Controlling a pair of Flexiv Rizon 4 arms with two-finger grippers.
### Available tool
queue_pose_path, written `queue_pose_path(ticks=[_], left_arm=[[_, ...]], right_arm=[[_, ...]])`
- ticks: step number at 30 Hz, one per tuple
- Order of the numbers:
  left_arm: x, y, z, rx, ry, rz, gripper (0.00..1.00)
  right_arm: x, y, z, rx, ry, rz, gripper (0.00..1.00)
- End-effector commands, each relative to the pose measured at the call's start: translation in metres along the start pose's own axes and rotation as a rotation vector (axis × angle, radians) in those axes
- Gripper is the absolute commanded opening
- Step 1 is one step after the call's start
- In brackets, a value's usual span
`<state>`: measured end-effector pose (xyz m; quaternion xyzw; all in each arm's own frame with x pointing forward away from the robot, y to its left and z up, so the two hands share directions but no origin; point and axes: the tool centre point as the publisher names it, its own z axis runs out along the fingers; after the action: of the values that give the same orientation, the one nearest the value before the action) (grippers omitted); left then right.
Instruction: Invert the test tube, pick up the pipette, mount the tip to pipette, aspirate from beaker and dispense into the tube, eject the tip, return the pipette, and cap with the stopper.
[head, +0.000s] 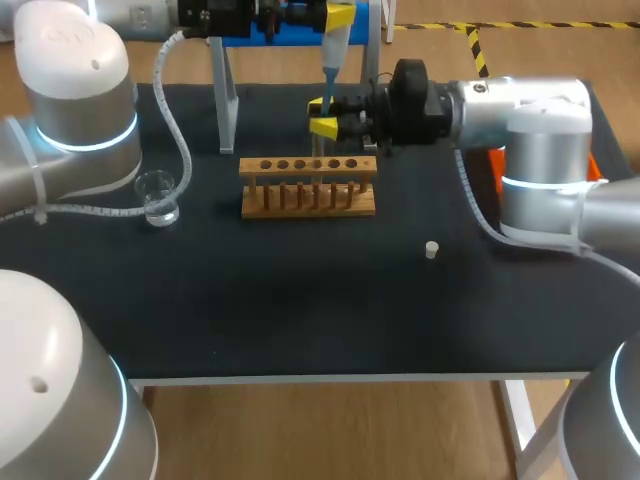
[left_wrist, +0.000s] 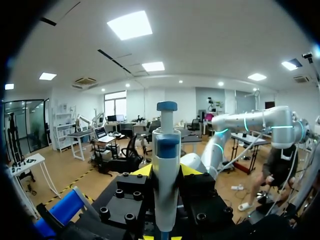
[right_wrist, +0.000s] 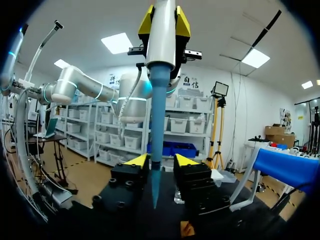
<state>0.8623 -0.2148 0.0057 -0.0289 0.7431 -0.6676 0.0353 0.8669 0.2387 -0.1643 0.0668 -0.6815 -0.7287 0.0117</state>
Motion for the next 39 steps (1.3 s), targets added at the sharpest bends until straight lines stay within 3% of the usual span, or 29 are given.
queue_pose_path(ticks=[1, 12, 19, 39], left_arm=[[0.001, 0.002, -0.001, 0.005, -0.001, 0.002, 0.0], [0.001, 0.002, -0.001, 0.005, -0.001, 0.002, 0.0], [0.001, 0.002, -0.001, 0.005, -0.001, 0.002, 0.0], [0.001, 0.002, -0.001, 0.005, -0.001, 0.002, 0.0]], right_arm=[[0.011, -0.003, -0.019, 0.034, 0.002, 0.004, 1.0], [0.039, -0.023, -0.079, 0.174, 0.001, 0.003, 1.0], [0.079, -0.039, -0.129, 0.278, -0.016, -0.024, 1.0], [0.079, -0.039, -0.129, 0.278, -0.016, -0.024, 1.0]])
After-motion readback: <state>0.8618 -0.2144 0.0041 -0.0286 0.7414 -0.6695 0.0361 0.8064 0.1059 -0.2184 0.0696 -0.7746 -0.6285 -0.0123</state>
